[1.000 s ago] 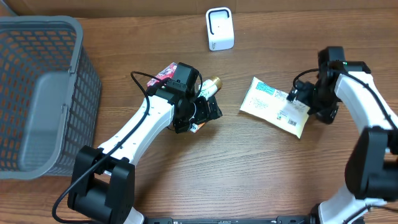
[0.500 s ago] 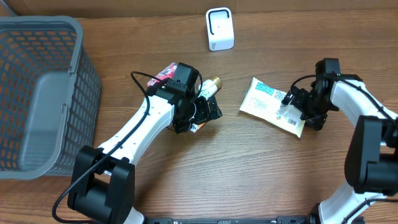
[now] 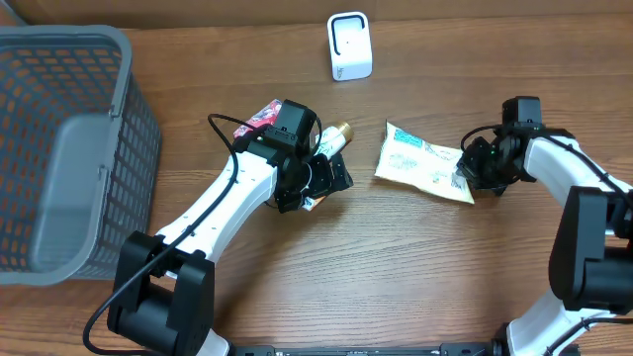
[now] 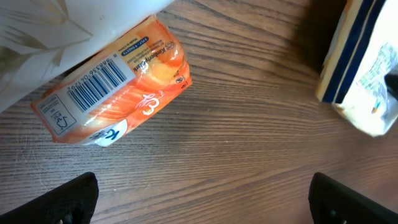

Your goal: Scan the item barcode

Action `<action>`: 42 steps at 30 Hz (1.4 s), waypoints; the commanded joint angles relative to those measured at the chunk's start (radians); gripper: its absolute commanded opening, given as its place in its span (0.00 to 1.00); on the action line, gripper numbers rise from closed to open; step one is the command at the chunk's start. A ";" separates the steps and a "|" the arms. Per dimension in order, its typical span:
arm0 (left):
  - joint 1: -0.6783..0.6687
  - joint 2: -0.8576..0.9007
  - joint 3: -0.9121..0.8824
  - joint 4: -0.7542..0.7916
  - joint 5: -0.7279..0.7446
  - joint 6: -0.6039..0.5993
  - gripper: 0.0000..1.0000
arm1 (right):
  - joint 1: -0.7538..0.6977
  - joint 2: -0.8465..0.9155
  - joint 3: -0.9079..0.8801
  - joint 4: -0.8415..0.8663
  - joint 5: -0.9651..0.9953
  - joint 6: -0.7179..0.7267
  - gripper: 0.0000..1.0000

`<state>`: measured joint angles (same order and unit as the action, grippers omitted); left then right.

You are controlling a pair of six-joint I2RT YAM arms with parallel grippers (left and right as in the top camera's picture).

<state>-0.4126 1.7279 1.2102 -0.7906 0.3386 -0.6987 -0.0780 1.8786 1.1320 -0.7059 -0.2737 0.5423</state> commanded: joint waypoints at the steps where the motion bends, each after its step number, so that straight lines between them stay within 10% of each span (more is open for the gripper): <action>1: -0.008 0.002 -0.002 -0.002 -0.009 0.023 1.00 | 0.004 -0.026 0.074 -0.072 0.036 -0.051 0.04; 10: -0.008 0.002 -0.002 0.027 -0.008 0.023 1.00 | 0.039 -0.336 0.188 -0.226 0.080 -0.159 0.04; 23: -0.008 0.002 -0.002 0.029 -0.006 0.023 1.00 | 0.126 -0.504 0.188 -0.550 0.856 0.103 0.04; 36: -0.008 0.002 -0.002 0.045 -0.006 0.021 1.00 | 0.235 -0.443 0.188 -0.635 0.809 0.137 0.04; 38: -0.008 0.002 -0.002 0.057 -0.006 0.002 0.90 | 0.278 -0.422 0.188 -0.627 0.779 0.140 0.04; 42: -0.027 0.009 -0.002 0.119 -0.006 -0.036 0.36 | 0.385 -0.389 0.188 -0.541 0.640 0.139 0.04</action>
<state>-0.4145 1.7279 1.2102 -0.7048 0.3386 -0.7086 0.2375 1.4807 1.3033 -1.2964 0.4728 0.6662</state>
